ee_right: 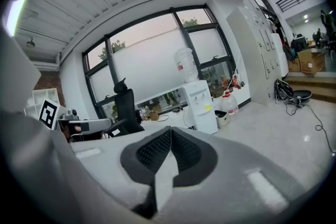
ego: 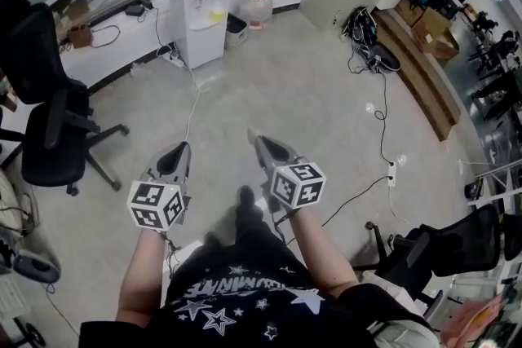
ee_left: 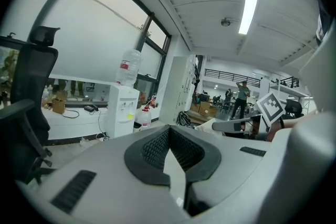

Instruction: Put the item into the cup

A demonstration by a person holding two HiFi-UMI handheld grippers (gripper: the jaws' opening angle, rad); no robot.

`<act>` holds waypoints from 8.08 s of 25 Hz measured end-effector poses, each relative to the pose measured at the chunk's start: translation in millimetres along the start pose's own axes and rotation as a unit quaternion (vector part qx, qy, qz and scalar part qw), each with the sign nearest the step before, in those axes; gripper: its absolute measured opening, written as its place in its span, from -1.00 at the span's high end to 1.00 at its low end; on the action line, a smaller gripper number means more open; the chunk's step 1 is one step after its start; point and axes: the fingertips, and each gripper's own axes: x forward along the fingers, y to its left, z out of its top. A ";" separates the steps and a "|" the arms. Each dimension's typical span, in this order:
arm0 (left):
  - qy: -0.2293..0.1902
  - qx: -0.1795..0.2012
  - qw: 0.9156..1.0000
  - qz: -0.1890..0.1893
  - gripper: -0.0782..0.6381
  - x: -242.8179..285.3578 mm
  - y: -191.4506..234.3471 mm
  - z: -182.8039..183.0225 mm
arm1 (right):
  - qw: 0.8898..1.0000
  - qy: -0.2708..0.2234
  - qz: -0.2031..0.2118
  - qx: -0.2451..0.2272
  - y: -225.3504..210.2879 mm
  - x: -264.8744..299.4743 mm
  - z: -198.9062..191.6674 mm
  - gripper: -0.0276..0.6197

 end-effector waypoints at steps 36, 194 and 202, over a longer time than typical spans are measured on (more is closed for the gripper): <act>0.025 -0.036 0.996 0.082 0.77 239.4 30.1 51.3 | 0.995 0.072 0.066 0.001 -206.9 153.2 83.5 0.91; 0.065 -0.230 0.941 0.241 0.77 782.5 565.2 -24.6 | 0.950 0.263 0.114 -0.128 -482.2 992.4 85.1 0.91; 0.059 -0.240 0.938 0.243 0.77 781.9 569.1 -27.3 | 0.945 0.271 0.107 -0.151 -482.2 997.4 75.9 0.91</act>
